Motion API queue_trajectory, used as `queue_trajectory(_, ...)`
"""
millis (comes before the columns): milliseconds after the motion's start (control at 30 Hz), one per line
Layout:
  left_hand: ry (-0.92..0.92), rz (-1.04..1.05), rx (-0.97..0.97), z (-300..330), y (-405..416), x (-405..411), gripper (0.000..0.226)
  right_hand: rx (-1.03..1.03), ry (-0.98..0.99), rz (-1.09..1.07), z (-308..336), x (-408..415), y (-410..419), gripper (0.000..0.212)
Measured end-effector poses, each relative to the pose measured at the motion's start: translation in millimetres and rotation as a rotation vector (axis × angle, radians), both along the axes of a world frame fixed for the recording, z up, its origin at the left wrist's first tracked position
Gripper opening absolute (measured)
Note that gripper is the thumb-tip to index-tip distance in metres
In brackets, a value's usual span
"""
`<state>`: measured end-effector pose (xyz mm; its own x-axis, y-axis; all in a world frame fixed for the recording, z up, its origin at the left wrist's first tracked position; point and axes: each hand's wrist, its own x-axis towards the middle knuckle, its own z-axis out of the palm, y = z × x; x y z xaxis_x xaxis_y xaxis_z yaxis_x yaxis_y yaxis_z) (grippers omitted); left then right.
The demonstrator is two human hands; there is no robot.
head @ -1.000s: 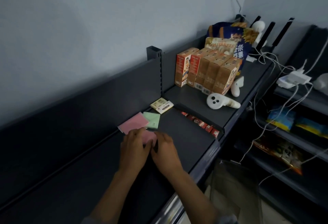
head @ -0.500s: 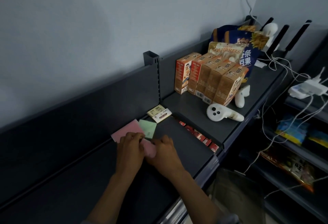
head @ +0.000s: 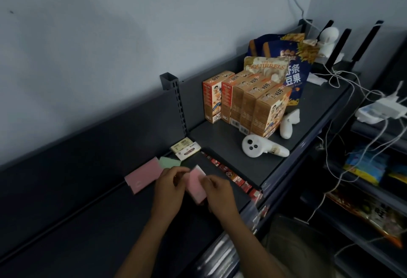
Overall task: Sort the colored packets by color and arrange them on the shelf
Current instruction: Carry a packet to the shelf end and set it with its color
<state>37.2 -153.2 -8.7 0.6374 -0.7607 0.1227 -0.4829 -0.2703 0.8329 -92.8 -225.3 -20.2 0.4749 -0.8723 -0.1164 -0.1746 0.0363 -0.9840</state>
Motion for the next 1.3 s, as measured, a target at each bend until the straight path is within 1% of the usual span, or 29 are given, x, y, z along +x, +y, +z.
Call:
queue_trajectory(100, 0.125, -0.031, -0.090, 6.9, -4.6, -12.2, 0.021, -0.002, -0.073, -0.070, 0.6, -10.4, -8.8, 0.025)
queue_trajectory(167, 0.224, 0.008, -0.114, 10.5, -9.2, -20.1, 0.021, 0.068, -0.133, -0.110, 5.9, -16.0, -10.2, 0.018)
queue_trajectory(233, 0.305, 0.045, -0.084, 11.7, -13.8, -26.1, 0.018, 0.156, -0.213, -0.113, 9.1, -21.1, -9.3, 0.016)
queue_trajectory(300, 0.343, 0.052, -0.056, 12.8, -16.2, -29.9, 0.016, 0.154, -0.248, -0.098, 10.7, -24.7, -8.9, 0.014)
queue_trajectory(400, 0.317, 0.029, -0.063, 16.3, -17.6, -35.9, 0.016, 0.113, -0.230, -0.114, 15.5, -31.6, -12.5, 0.006)
queue_trajectory(467, 0.287, 0.018, -0.057, 17.6, -19.8, -39.6, 0.017, 0.077, -0.199, -0.125, 16.2, -35.1, -17.6, 0.011)
queue_trajectory(567, 0.279, 0.034, -0.081, 18.8, -22.4, -45.9, 0.019, 0.030, -0.164, -0.060, 13.5, -37.2, -24.5, 0.019)
queue_trajectory(733, 0.219, 0.083, -0.101, 15.4, -21.2, -55.7, 0.020, -0.047, -0.094, -0.009, 7.3, -37.8, -32.4, 0.025)
queue_trajectory(867, 0.154, 0.149, -0.106, 15.5, -14.6, -63.0, 0.022, -0.120, -0.033, 0.029, -1.5, -32.8, -34.4, 0.024)
queue_trajectory(967, 0.115, 0.211, -0.127, 18.3, -4.4, -63.6, 0.026, -0.144, -0.036, 0.086, 0.3, -26.3, -31.6, 0.026)
queue_trajectory(1100, 0.097, 0.312, -0.161, 20.4, 15.7, -60.1, 0.022, -0.207, -0.016, 0.174, 6.9, -14.3, -23.0, 0.028)
queue_trajectory(1233, 0.066, 0.400, -0.177, 22.0, 42.2, -55.1, 0.015, -0.190, -0.061, 0.242, 7.6, -1.0, -2.3, 0.030)
queue_trajectory(1300, 0.045, 0.409, -0.177, 22.6, 58.0, -55.1, 0.016, -0.154, -0.068, 0.272, 5.4, 5.9, 10.0, 0.029)
